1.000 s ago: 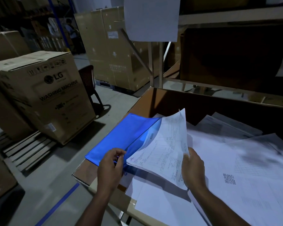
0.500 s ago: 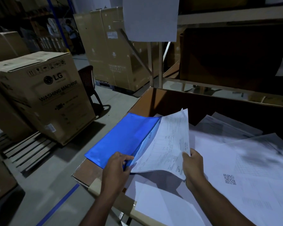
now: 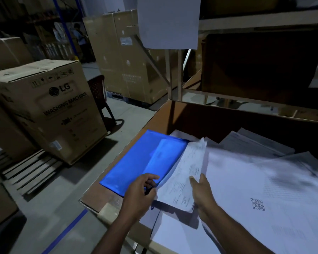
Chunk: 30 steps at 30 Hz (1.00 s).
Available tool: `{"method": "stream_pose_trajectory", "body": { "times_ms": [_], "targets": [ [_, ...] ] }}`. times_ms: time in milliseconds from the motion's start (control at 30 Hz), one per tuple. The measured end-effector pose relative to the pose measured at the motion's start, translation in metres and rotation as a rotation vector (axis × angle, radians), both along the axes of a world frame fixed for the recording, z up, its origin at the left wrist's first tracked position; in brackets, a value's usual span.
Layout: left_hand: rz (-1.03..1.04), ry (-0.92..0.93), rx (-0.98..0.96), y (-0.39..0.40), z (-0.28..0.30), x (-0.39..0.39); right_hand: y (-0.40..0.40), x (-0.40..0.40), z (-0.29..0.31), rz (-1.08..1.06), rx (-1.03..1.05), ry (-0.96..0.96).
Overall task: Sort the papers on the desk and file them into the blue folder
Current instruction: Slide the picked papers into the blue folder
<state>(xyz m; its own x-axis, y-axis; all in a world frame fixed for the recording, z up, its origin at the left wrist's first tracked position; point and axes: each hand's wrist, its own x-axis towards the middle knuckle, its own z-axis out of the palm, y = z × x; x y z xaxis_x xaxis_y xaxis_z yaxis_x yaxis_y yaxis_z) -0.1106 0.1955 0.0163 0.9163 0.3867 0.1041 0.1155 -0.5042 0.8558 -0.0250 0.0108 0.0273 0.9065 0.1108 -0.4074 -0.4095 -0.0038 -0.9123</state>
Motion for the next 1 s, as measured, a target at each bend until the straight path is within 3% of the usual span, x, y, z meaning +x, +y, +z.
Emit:
{"method": "stream_pose_trajectory", "body": {
  "times_ms": [100,300,500,633,767,1000],
  "targets": [
    [-0.008,0.085,0.019,0.003,-0.005,0.001,0.002,0.002,0.003,0.15,0.04,0.099],
    [0.02,0.158,0.42,0.0,-0.008,0.012,-0.018,0.014,0.017,0.355,-0.012,0.192],
    [0.079,0.03,0.372,-0.001,-0.005,0.014,-0.019,0.016,0.002,0.157,-0.02,0.215],
    [0.016,-0.044,0.454,-0.004,-0.002,0.015,-0.004,0.01,0.004,0.215,-0.008,0.203],
    [-0.002,-0.093,0.389,-0.008,-0.002,0.013,0.011,0.008,0.01,0.27,0.003,0.2],
    [-0.013,-0.16,0.366,-0.008,-0.003,0.009,0.034,0.02,0.006,0.312,-0.202,0.042]
  ]
}}
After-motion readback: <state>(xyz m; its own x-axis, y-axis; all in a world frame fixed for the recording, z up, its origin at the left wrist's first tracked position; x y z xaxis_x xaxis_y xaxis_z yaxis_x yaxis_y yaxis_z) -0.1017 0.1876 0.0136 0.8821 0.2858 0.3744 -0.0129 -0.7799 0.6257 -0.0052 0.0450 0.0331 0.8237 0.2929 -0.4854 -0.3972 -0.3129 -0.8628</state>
